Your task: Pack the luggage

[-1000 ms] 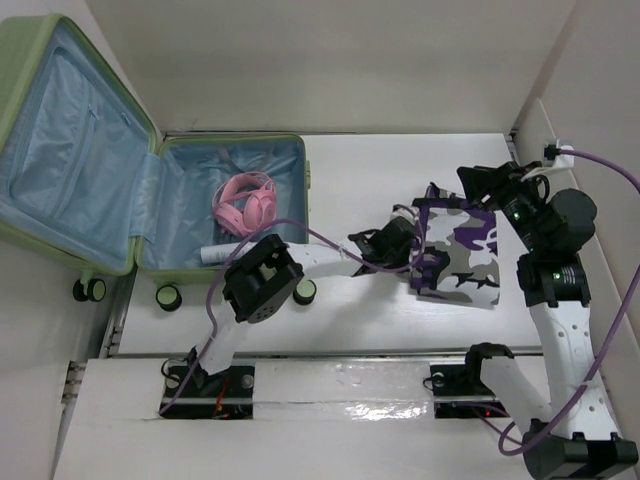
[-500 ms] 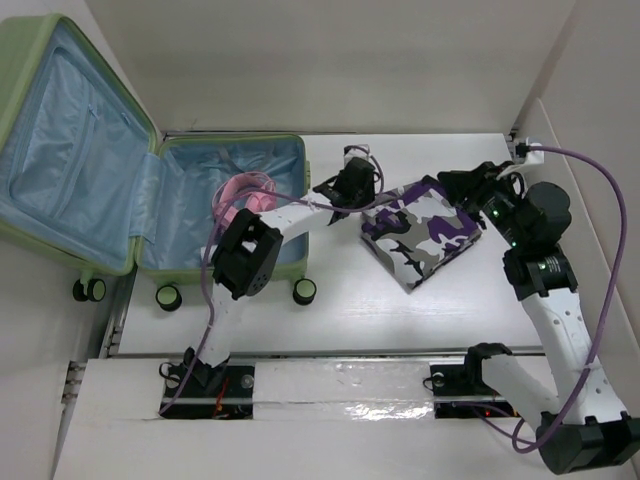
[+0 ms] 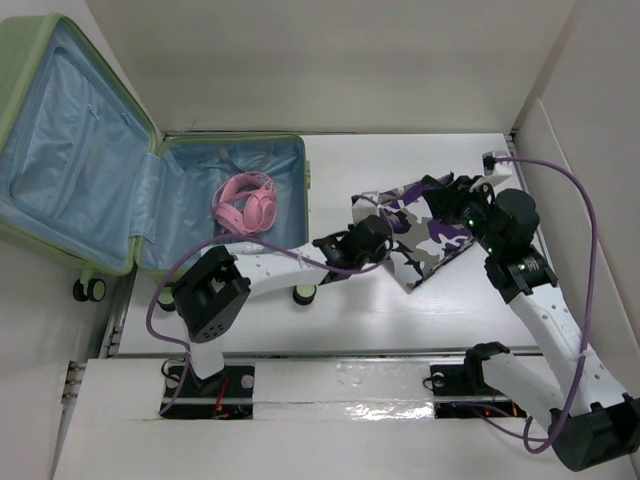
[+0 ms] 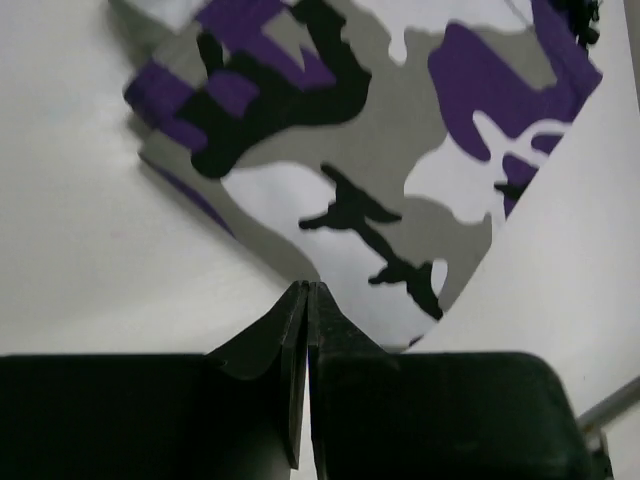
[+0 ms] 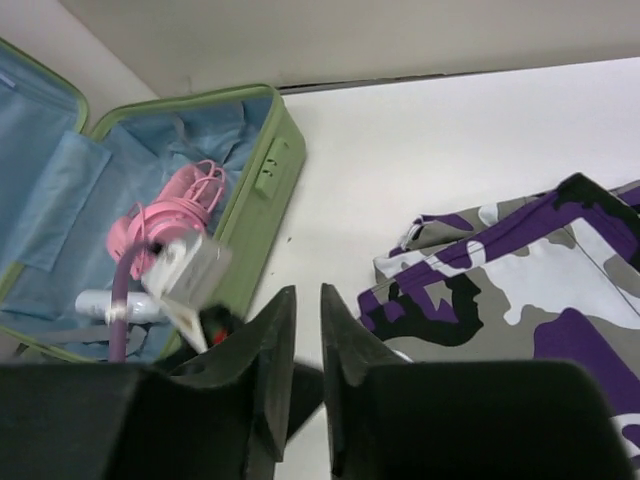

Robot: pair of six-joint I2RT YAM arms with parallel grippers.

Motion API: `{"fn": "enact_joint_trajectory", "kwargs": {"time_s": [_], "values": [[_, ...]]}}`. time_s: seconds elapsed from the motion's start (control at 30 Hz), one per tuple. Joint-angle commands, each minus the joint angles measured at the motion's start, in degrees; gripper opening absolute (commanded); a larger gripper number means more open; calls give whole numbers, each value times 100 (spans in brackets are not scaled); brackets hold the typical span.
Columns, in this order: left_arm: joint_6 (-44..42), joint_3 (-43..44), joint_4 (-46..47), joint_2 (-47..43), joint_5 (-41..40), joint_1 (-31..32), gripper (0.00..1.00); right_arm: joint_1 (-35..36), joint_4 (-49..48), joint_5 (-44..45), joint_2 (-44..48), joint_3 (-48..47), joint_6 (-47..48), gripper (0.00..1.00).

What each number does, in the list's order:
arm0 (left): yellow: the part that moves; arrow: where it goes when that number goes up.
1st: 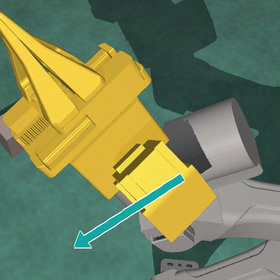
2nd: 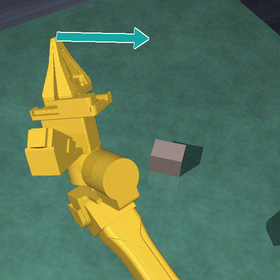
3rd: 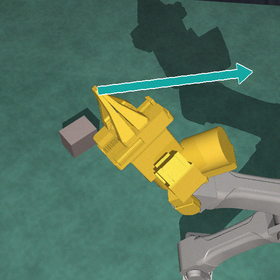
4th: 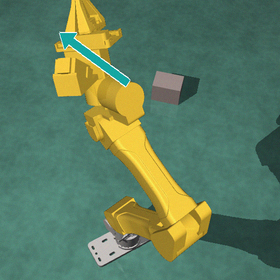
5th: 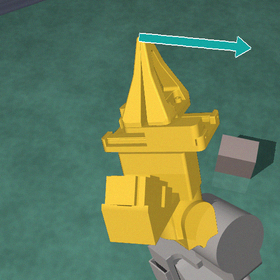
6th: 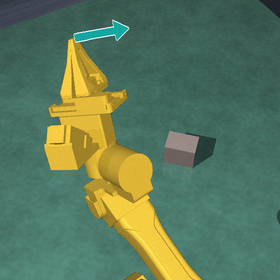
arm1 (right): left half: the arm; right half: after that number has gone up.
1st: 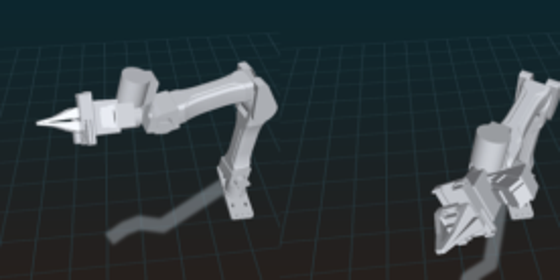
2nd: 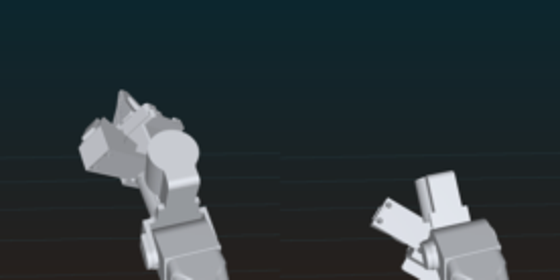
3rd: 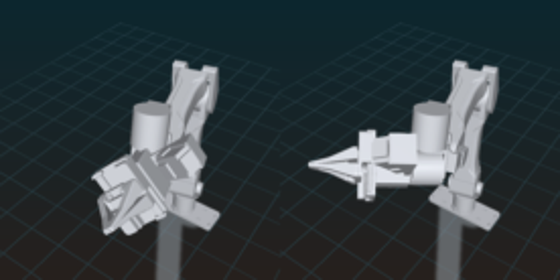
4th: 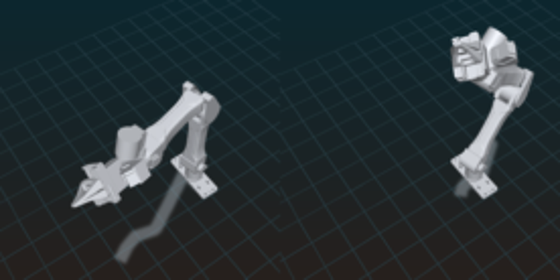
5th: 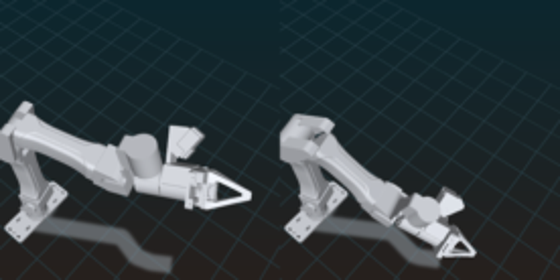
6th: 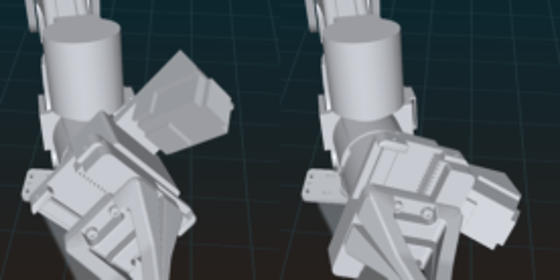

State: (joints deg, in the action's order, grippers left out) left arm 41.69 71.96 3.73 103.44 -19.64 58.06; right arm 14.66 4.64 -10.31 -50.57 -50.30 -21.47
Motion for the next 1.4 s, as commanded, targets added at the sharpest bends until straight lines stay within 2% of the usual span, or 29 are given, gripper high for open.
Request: {"fn": "enact_joint_trajectory", "kwargs": {"time_s": [0.0,0.03,0.07,0.1,0.13,0.17,0.2,0.23,0.33,0.47,0.63,0.73,0.83,0.87,0.9,0.93,0.97,1.03,1.07,1.1,1.23,1.37], "values": [[901,-603,626,-447,30,-111,0,64,-140,117,284,29,82,33],[1076,-753,786,-482,117,-111,0,64,-113,108,406,29,82,38],[1182,-911,840,-482,162,-111,13,116,-69,108,459,38,82,43],[1262,-938,858,-448,171,-111,30,117,-43,99,512,56,91,52],[1315,-956,823,-404,171,-111,49,117,-8,99,565,56,134,55],[1437,-965,788,-299,188,-111,80,169,97,99,600,38,170,57],[1473,-974,848,-237,215,-111,90,169,150,90,609,29,187,58],[1482,-974,910,-167,258,-111,98,169,186,81,627,29,205,58],[1570,-676,814,237,338,-111,99,221,133,20,680,91,170,58],[1631,-45,761,948,320,-111,99,222,142,-42,697,73,179,58],[1658,712,261,1626,40,-111,98,275,10,-138,689,126,117,58],[1570,1196,23,1960,-180,-111,95,275,-165,-568,680,126,-31,57],[1526,1504,101,2224,-129,-164,86,327,-385,-929,689,126,-216,56],[1500,1592,154,2381,-67,-216,79,327,-403,-999,680,109,-260,56],[1508,1636,294,2548,99,-216,64,327,-403,-1078,680,82,-296,55],[1482,1637,443,2550,240,-295,64,388,-403,-1131,671,65,-313,53],[1413,1567,645,2680,380,-296,44,389,-403,-1219,662,38,-331,52],[1394,1479,963,2699,348,-348,29,442,-570,-1421,706,-23,-392,50],[1359,1348,1068,2621,294,-348,13,581,-579,-1465,741,-32,-375,49],[1185,1303,1199,2577,242,-296,2,652,-587,-1483,846,-50,-375,48],[754,1329,1121,2366,-31,-496,0,960,-605,-1334,1127,-59,-305,48],[297,742,1736,1630,442,-752,0,1171,-737,-1193,1277,29,-270,48]]}}
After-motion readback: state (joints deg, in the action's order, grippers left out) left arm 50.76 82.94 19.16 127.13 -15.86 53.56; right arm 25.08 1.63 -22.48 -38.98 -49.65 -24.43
